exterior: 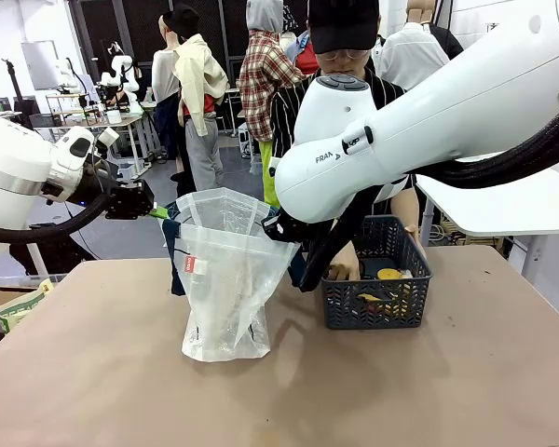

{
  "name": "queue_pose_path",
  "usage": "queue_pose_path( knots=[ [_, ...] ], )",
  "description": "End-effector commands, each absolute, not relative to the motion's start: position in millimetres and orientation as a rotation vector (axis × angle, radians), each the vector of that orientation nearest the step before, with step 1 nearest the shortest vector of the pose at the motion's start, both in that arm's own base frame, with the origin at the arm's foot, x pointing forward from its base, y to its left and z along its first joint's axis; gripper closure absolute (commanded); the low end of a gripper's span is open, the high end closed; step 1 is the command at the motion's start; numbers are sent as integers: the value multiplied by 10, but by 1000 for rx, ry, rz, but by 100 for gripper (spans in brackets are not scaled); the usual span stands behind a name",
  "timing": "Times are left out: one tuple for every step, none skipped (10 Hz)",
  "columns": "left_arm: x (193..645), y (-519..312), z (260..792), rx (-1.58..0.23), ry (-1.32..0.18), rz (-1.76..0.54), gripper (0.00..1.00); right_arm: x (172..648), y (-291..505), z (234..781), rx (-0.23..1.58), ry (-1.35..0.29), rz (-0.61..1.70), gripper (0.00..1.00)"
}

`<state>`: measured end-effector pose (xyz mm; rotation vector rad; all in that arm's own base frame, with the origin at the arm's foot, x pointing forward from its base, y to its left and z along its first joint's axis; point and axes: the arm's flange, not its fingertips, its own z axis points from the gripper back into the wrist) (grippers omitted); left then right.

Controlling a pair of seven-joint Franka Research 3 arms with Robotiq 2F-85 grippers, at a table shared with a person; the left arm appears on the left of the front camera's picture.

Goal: Transfer purchased items from the store into the shopping bag.
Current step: Move the Reusable shopping bag to the right side of the table.

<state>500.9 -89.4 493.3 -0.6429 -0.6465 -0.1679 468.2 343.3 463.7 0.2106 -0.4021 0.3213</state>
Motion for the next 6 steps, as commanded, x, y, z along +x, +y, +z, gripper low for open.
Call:
queue_pose_path(
  knots=[
    [5004, -882, 4959, -642, -652, -168, 100, 4683, 3411, 4643, 224, -398, 321, 100],
    [5004, -882, 4959, -642, -652, -168, 100, 4683, 3411, 4643, 224, -398, 321, 100],
    [5004, -882, 4959, -642, -652, -168, 100, 4683, 3411, 4643, 224, -398, 321, 100],
    [5004, -882, 4959, -642, -652, -168, 100, 4683, 3411, 4643, 224, -398, 321, 100],
    [5004, -882, 4959, -642, -652, -168, 100, 4683, 3411, 4643, 224, -398, 321, 100],
    [5004, -882, 4959, -642, -652, -168, 100, 4683, 3411, 4643, 224, -398, 321, 100]
  ],
)
